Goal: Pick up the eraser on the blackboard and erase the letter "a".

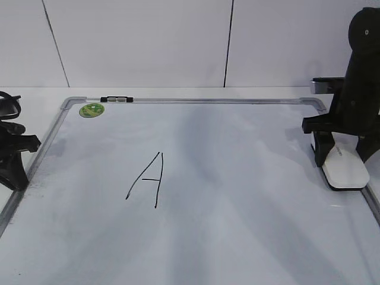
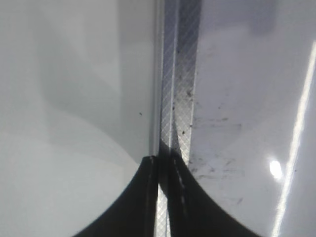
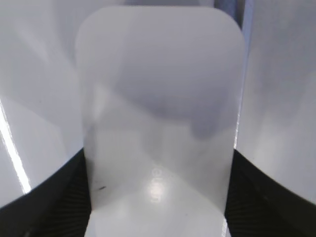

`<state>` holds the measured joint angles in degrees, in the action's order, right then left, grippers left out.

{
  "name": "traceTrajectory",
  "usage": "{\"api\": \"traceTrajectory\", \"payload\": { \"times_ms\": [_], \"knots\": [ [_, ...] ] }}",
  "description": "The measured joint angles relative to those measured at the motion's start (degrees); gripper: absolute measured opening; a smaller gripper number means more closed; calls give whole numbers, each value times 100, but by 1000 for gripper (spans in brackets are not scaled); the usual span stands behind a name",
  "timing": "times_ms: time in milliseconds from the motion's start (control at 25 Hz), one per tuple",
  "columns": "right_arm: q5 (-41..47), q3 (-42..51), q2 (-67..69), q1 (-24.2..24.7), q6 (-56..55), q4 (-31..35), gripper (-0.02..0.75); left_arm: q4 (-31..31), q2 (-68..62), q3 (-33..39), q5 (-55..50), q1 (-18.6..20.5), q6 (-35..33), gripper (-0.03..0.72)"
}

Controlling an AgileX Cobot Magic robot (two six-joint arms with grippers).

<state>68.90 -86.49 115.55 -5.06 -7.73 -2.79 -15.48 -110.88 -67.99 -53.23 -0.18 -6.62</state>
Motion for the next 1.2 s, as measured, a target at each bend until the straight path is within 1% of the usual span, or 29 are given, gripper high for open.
{"api": "traceTrajectory", "payload": {
  "times_ms": [1200],
  "knots": [
    [-164, 0, 0, 0, 13, -7, 559, -52, 0, 0, 44, 0, -34, 16]
  ]
}}
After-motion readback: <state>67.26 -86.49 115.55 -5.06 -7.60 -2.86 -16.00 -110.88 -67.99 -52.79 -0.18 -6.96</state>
